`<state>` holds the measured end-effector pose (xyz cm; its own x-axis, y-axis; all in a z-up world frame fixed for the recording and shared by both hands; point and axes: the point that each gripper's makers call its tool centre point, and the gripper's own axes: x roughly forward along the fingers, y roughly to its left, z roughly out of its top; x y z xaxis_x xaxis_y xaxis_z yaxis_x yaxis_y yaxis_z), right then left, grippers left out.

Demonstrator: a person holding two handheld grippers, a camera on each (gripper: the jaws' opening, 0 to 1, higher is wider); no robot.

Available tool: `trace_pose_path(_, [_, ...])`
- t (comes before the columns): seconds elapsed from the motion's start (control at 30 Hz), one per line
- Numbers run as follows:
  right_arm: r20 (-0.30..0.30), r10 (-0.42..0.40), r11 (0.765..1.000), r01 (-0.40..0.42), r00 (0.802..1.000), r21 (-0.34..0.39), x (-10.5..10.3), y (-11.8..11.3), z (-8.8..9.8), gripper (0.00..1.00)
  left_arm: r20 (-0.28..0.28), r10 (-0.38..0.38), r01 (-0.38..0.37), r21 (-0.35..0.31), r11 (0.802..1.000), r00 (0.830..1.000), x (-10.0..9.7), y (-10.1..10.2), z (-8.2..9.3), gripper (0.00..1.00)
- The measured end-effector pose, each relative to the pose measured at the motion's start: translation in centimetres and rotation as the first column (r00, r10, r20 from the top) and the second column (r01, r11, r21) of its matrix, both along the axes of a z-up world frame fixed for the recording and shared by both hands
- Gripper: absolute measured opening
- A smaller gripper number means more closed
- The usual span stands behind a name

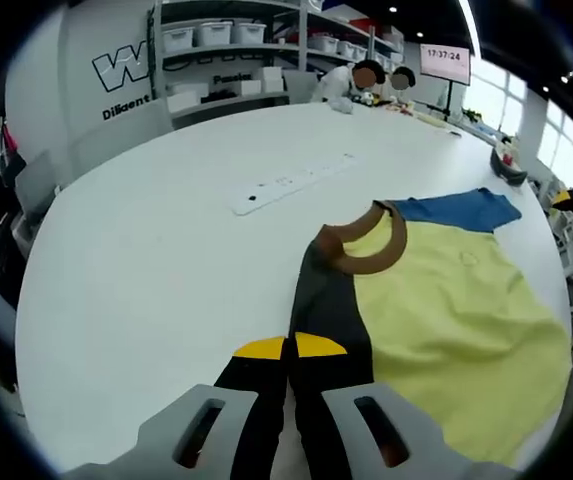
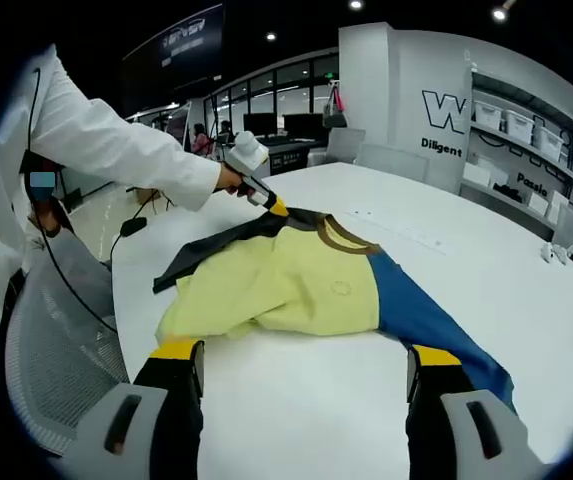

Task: Fold the garment on the visible template until the final outline fits inside the template.

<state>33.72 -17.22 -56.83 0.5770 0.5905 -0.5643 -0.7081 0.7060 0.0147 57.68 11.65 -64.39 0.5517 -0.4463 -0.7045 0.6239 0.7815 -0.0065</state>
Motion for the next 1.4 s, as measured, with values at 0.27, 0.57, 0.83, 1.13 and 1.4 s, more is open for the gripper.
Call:
trace_pose_path(0.27, [-0.009, 0.0, 1.0, 0.0, 1.0, 0.002, 0.0, 0.3, -0.4, 0.84, -0.019, 0.035, -0.035, 0.02, 0.999, 0.999, 0.1, 1.5, -0.5, 0.0])
trace_pose_path(0.57, [-0.005, 0.004, 1.0, -0.004, 1.0, -0.001, 0.3, 0.4, -0.2, 0.84, -0.024, 0.032, -0.031, 0.036, 0.999, 0.999, 0.0, 1.6, -1.1, 0.0])
trace_pose_path(0.83, [-0.003, 0.006, 1.0, -0.006, 1.0, -0.002, 0.2, 0.3, -0.1, 0.83, -0.012, 0.031, -0.031, 0.043, 0.999, 0.999, 0.0, 1.7, -0.9, 0.03])
trace_pose_path(1.13, [-0.002, 0.008, 1.0, -0.008, 1.0, -0.005, 0.1, 0.3, 0.0, 0.83, 0.0, 0.052, -0.052, 0.047, 0.998, 0.999, 0.1, 2.3, -0.7, 0.06])
trace_pose_path(1.4, [0.006, 0.019, 1.0, -0.019, 1.0, 0.004, 0.1, 0.9, 0.2, 0.83, 0.052, 0.063, -0.063, -0.004, 0.998, 0.997, -0.7, 3.0, 1.4, 0.07])
